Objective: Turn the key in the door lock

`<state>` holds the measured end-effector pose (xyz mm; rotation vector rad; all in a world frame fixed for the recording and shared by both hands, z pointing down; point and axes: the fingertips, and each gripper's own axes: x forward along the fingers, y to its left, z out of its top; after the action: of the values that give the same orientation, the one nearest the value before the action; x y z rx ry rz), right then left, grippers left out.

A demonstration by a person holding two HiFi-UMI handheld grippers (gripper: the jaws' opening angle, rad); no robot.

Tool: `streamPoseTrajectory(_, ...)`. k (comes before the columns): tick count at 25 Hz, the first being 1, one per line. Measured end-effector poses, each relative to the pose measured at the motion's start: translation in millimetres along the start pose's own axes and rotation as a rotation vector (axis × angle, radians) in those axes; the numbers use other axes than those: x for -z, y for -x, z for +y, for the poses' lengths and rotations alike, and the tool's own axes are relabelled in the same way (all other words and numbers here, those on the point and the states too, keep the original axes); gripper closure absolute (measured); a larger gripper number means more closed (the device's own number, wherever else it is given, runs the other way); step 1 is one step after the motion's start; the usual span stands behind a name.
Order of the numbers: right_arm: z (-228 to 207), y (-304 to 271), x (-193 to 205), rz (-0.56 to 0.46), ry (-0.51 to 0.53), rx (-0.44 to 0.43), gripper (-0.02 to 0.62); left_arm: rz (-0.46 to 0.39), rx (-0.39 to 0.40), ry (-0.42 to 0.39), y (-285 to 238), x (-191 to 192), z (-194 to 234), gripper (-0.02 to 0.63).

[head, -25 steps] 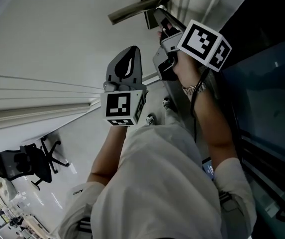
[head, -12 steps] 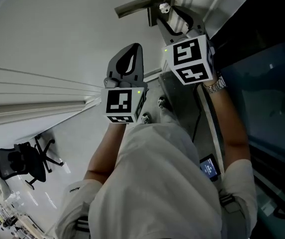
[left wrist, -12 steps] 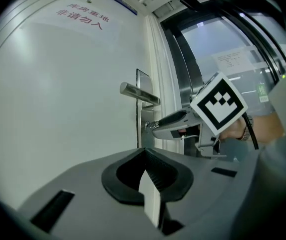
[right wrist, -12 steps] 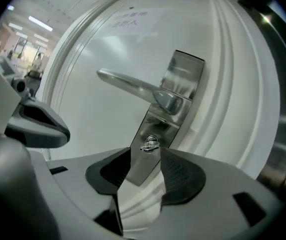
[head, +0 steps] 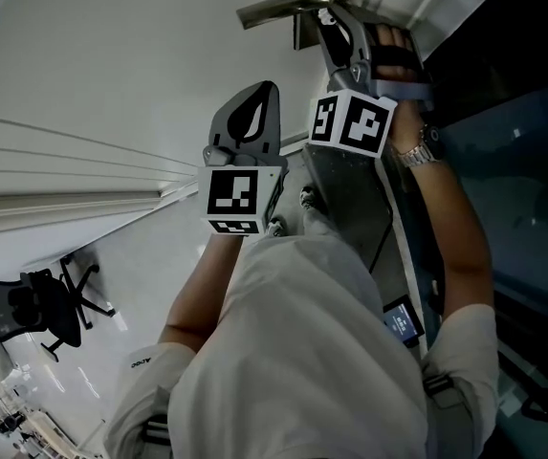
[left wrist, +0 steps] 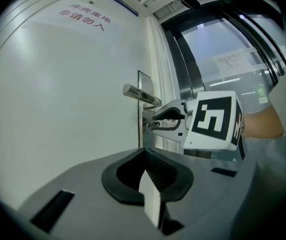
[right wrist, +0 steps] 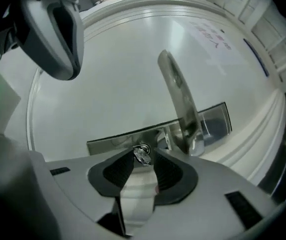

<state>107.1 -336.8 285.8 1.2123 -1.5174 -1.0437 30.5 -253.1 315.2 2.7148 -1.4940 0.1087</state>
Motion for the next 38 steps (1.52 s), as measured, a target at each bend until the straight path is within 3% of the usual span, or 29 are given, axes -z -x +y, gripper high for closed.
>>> streamPoseTrajectory(1, 2.3, -0.4, -0.1, 0.001, 0.033, 0.014, 0.489, 0.002, 0.0, 0.001, 0.2, 0.8, 0.8, 0.597)
streamPoseTrajectory(4, 5.2, -0.9, 0.0, -0.001, 0.067, 0.062, 0.503, 0.007, -0.003, 0.005, 1.4, 3.8, 4.3, 0.597)
streamPoseTrajectory(11, -0.6, 0.6, -0.7, 0.004, -0.17, 0.057, 0.506, 0.008, 0.001, 0.006, 3.7, 4.1, 6.7, 0.597)
streamPoseTrajectory(15, -1.4, 0.7, -1.0, -0.001, -0.246, 0.039, 0.512, 0.009, 0.006, 0.008, 3.2, 5.0, 7.0, 0.597)
streamPoseTrajectory(23, -3.6, 1.3, -1.1, -0.027, -0.37, 0.015, 0.584, 0.005, 0.012, 0.007, 2.9, 3.9, 5.6, 0.597)
streamPoseTrajectory(29, -10.0, 1.2, 1.8, -0.043, -0.687, -0.04, 0.586, 0.005, 0.007, 0.011, 2.8, 3.6, 6.8, 0.597)
streamPoseTrajectory(38, -12.3, -3.0, 14.3, -0.114, -1.474, -0.192, 0.586, 0.004, 0.004, 0.013, 0.6, 4.5, 3.6, 0.597)
